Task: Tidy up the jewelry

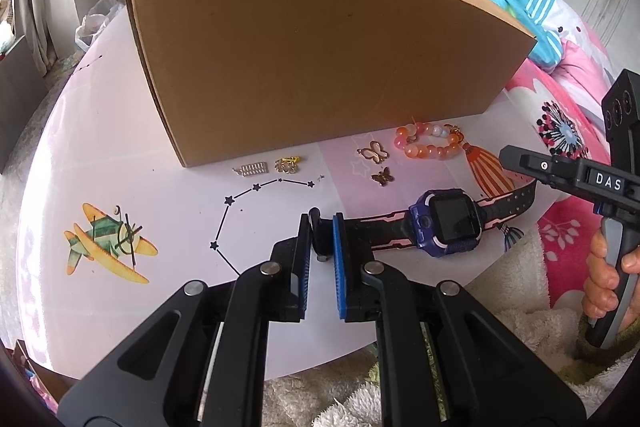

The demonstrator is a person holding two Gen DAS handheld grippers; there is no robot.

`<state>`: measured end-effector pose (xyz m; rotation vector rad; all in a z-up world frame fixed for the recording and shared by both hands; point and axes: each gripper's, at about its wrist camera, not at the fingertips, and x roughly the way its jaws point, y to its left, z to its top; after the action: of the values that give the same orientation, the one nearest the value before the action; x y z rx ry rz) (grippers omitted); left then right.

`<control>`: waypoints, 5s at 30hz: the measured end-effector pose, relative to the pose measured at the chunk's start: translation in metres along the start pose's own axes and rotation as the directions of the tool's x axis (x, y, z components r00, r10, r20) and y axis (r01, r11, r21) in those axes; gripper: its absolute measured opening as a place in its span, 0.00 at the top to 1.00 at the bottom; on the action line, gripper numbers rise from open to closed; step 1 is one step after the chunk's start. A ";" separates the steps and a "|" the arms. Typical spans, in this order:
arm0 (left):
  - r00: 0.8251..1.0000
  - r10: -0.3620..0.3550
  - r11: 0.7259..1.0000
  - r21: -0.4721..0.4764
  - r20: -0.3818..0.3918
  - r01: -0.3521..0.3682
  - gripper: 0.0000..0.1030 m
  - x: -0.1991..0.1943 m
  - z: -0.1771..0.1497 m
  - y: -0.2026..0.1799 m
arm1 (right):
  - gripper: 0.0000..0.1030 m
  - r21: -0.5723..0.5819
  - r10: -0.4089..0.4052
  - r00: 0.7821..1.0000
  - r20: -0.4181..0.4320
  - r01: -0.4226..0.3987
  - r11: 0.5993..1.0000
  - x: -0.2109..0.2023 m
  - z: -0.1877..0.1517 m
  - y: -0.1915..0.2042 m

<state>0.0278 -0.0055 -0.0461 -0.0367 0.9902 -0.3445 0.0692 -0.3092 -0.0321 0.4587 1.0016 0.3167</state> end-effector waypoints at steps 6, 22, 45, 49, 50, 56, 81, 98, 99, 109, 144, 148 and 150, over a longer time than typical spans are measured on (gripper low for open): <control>1.000 0.007 1.000 0.005 0.001 -0.007 0.90 0.001 0.000 -0.002 | 0.92 0.002 -0.006 1.000 -0.005 0.006 1.000 0.001 -0.003 -0.006; 0.996 0.084 0.996 0.018 -0.037 -0.083 0.89 0.004 0.008 -0.011 | 0.95 -0.017 0.020 0.997 0.072 -0.018 1.000 -0.008 0.002 -0.014; 0.961 0.267 0.963 0.064 -0.070 -0.263 0.89 0.014 0.027 -0.055 | 0.95 0.008 0.222 0.970 0.099 -0.224 0.975 -0.007 -0.002 -0.032; 0.955 0.287 0.957 0.071 -0.074 -0.282 0.89 0.018 0.029 -0.061 | 0.95 0.010 0.229 0.968 0.101 -0.231 0.973 -0.006 -0.003 -0.033; 0.953 0.292 0.955 0.072 -0.077 -0.287 0.89 0.019 0.030 -0.062 | 0.95 0.011 0.229 0.968 0.099 -0.231 0.973 -0.006 -0.003 -0.033; 0.953 0.293 0.955 0.067 -0.078 -0.288 0.89 0.021 0.032 -0.064 | 0.95 0.025 0.234 0.967 0.099 -0.238 0.971 -0.005 -0.004 -0.037; 0.928 0.366 0.921 0.166 -0.066 -0.351 0.92 0.020 0.029 -0.086 | 0.95 0.031 0.242 0.965 0.097 -0.246 0.969 -0.004 -0.006 -0.037; 0.949 0.313 0.938 0.172 -0.050 -0.300 0.96 -0.004 0.028 -0.089 | 0.95 0.001 0.243 0.959 0.148 -0.246 0.969 -0.019 -0.002 -0.033; 0.951 0.306 0.940 0.171 -0.042 -0.295 0.96 -0.007 0.027 -0.089 | 0.95 -0.002 0.243 0.958 0.153 -0.245 0.969 -0.021 -0.002 -0.032; 0.976 0.207 0.964 0.159 0.062 -0.215 0.96 -0.048 0.025 -0.087 | 0.95 -0.058 0.203 0.950 0.239 -0.195 0.979 -0.052 0.000 -0.020; 0.973 -0.007 0.992 0.125 0.231 -0.022 0.96 -0.046 0.198 -0.059 | 0.95 -0.415 0.127 0.971 0.202 -0.032 0.909 -0.039 0.206 0.092; 0.996 -0.040 0.997 0.070 0.080 0.034 0.96 -0.008 0.199 -0.037 | 0.95 -0.486 -0.002 0.995 0.101 0.051 0.872 0.011 0.211 0.103; 0.998 -0.053 0.997 0.052 0.017 0.052 0.96 0.007 0.200 -0.030 | 0.95 -0.511 -0.062 0.997 0.035 0.071 0.856 0.034 0.211 0.105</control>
<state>0.1884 -0.0608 0.0642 -0.0197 0.9627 -0.4169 0.2636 -0.2502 0.0927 -0.0610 0.8694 0.4995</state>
